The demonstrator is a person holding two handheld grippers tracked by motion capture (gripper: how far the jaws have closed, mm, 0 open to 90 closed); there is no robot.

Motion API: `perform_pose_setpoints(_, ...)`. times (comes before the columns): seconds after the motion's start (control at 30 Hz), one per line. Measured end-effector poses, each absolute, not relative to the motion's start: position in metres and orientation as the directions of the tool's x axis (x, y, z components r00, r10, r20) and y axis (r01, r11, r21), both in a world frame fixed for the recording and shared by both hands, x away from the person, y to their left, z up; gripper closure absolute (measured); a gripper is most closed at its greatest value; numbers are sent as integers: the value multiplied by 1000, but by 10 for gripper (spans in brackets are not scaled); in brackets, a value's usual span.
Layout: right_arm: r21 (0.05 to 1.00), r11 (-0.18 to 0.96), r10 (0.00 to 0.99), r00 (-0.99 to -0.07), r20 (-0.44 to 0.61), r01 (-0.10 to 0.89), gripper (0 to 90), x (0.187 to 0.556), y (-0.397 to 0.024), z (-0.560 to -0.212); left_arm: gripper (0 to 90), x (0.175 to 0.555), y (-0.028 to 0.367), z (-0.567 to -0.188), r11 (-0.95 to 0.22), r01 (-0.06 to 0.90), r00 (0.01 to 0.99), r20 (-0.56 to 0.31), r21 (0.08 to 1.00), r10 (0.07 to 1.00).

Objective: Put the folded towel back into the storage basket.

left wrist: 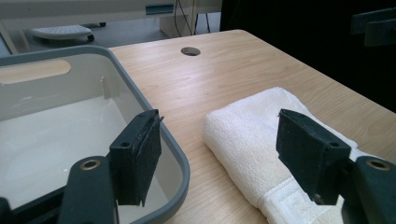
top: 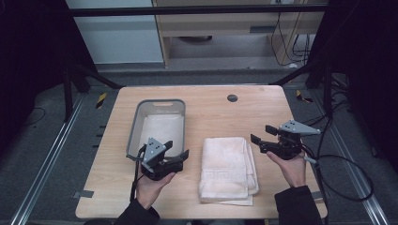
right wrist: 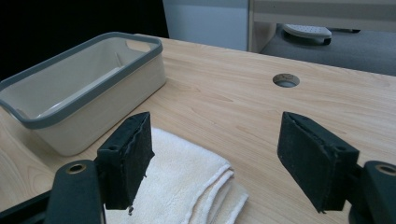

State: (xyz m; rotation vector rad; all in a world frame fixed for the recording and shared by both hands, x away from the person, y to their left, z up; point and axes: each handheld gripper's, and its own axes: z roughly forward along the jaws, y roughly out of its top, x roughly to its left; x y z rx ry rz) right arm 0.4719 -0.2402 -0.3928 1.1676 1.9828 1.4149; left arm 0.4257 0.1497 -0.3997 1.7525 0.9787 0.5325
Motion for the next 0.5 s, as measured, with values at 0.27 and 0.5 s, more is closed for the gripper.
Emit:
perform_pose_setpoints(0.27, 905, 157, 823, -558, 101, 395, 263, 475, -235, -398, 307, 422, 140, -407, -173, 380, 589, -94, 909, 803)
perform_pose_setpoints(0.5, 894, 174, 818, -566, 102, 413, 266, 477, -230, -403, 306, 420, 134, -413, -199, 389, 605, -87, 899, 791)
